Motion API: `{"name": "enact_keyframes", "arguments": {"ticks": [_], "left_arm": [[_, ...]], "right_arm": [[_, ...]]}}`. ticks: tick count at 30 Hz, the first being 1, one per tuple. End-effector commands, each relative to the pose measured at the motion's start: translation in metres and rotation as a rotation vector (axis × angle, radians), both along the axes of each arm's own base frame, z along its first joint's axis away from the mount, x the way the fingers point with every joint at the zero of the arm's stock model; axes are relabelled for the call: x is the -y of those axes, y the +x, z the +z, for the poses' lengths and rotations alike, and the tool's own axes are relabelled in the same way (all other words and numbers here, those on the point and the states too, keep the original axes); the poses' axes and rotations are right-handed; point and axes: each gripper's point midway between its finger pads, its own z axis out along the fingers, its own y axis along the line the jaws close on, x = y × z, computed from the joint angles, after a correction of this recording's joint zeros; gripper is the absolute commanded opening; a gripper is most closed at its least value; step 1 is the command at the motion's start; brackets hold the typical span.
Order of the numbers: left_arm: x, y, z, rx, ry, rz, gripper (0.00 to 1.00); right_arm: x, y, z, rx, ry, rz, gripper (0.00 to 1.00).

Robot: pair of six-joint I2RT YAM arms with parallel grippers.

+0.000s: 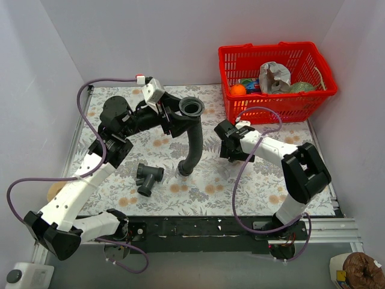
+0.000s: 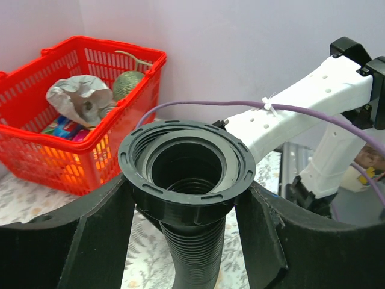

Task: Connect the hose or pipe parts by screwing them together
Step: Pick up the adaptor from the center of the board.

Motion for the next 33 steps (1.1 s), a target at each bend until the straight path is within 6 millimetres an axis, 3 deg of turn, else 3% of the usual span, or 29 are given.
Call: {"name": "enact_keyframes", "arguments": {"ticks": [1, 4, 9, 11, 17, 24, 29, 33], "left_arm": [[0.001, -0.023, 0.027, 0.009, -0.154, -0.091, 0.00], [-0.001, -0.036, 0.027, -0.008, -0.194, -0.132, 0.00], [-0.003, -0.036, 0.037, -0.085, -0.236, -0.118, 0.00], [-0.004, -0.037, 0.042, -0.089, -0.247, -0.118, 0.00], [-0.011, -0.036, 0.050, -0.174, -0.312, -0.080, 0.00], [-0.018, -0.037, 0.055, -0.309, -0.389, -0.050, 0.00], [-0.021, -0.048, 0.057, -0.307, -0.402, -0.087, 0.00], [-0.022, -0.057, 0.055, -0.270, -0.387, -0.109, 0.00]], "right_arm": [[-0.005, 0.000, 0.025, 0.064, 0.051, 0.078, 0.98], [-0.006, 0.000, 0.033, 0.089, 0.070, 0.109, 0.98], [-0.011, -0.009, 0.036, 0.050, 0.122, 0.028, 0.98], [-0.002, -0.021, 0.030, -0.009, 0.088, -0.044, 0.98], [-0.001, -0.053, 0.012, -0.071, 0.150, -0.156, 0.98], [-0.014, -0.059, 0.003, -0.048, 0.274, -0.207, 0.96], [-0.019, -0.061, -0.018, -0.107, 0.256, -0.208, 0.96], [-0.010, -0.063, -0.032, -0.124, 0.190, -0.195, 0.93]]}}
